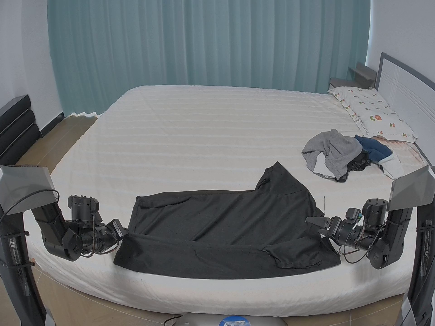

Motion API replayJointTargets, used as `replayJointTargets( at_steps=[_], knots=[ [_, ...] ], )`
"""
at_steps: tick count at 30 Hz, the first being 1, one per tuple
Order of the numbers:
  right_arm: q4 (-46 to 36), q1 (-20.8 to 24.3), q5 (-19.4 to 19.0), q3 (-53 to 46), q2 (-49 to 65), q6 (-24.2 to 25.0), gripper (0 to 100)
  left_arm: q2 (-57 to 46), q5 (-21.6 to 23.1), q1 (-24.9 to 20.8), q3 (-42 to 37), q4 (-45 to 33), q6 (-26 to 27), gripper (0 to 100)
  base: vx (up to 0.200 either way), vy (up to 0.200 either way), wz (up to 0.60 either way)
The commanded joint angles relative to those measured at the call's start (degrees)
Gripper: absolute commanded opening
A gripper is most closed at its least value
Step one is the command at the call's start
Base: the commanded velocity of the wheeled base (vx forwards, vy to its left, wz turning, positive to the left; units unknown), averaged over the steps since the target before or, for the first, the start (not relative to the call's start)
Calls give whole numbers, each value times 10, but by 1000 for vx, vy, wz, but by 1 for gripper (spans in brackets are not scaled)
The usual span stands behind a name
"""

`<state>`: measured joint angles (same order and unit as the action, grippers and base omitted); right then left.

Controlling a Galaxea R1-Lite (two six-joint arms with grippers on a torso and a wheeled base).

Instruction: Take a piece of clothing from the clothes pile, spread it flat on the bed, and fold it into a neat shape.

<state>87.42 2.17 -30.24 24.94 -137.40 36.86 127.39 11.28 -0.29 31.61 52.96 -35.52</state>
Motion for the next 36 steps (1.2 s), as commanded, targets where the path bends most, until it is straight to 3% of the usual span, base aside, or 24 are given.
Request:
replayJointTargets(
  at_steps=[1, 16, 25, 26, 36],
  knots=[
    [3, 3, 17, 9, -36, -29, 100, -4, 0, -1, -2, 0, -1, 0, 0, 0, 0],
    [22, -5, 23, -15, -64, -139, 100, -2, 0, -2, -8, 0, -1, 0, 0, 0, 0],
    [22, -6, 15, -10, -70, -146, 100, -1, 1, -3, -7, 0, -1, 0, 0, 0, 0],
    [22, -7, 14, -10, -70, -146, 0, -1, 1, -3, -7, 0, -1, 0, 0, 0, 0],
    [22, -16, 14, -16, -63, -145, 0, -2, 1, -3, -8, 0, -2, 0, 0, 0, 0]
  ],
)
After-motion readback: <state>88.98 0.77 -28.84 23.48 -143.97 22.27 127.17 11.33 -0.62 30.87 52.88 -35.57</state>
